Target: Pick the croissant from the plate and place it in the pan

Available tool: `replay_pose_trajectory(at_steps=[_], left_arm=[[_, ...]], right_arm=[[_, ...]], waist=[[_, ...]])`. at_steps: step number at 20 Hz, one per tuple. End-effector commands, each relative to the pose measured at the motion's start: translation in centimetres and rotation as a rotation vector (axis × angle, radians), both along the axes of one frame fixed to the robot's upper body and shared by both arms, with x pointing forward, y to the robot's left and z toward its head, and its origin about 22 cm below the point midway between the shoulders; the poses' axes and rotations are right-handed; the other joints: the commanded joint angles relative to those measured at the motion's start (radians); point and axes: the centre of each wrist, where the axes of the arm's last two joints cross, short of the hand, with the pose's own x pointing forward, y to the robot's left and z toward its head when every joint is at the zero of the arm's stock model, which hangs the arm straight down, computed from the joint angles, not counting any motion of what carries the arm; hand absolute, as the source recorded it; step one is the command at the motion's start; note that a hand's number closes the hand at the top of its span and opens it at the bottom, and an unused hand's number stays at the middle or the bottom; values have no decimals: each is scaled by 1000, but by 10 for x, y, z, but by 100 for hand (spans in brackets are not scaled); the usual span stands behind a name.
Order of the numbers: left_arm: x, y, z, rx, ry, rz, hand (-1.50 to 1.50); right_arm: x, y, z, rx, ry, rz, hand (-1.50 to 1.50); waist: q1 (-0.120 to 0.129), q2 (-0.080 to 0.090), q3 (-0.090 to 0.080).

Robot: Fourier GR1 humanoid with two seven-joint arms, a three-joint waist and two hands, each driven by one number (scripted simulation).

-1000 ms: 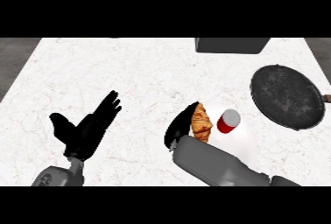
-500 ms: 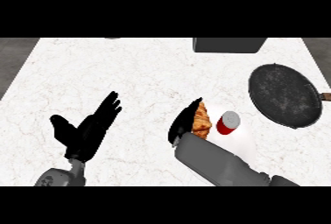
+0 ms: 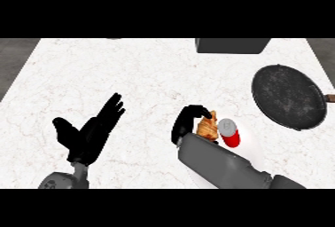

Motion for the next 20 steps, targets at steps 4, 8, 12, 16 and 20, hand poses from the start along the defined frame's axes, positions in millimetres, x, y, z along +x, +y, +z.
replay_pose_trajectory(at_steps=[4, 8, 12, 16, 20], left_arm=[[-1, 13, 6, -8, 12, 39, 0], [-7, 22, -6, 7, 28, 95, 0], [-13, 29, -11, -5, 50, 134, 0], [-15, 42, -11, 3, 50, 176, 0], [-21, 40, -13, 2, 38, 177, 0]], right_arm=[[-12, -40, -14, 167, 39, 147, 150], [-44, -15, 0, 712, 189, 220, 150], [-47, -29, 26, 1010, 135, 310, 150], [-46, -54, 62, 1279, -4, 442, 150], [-57, -85, 88, 1564, -53, 458, 150]], waist=[[-37, -6, 1], [-104, -13, 11], [-147, -30, 13], [-174, -44, 12], [-190, -36, 10]])
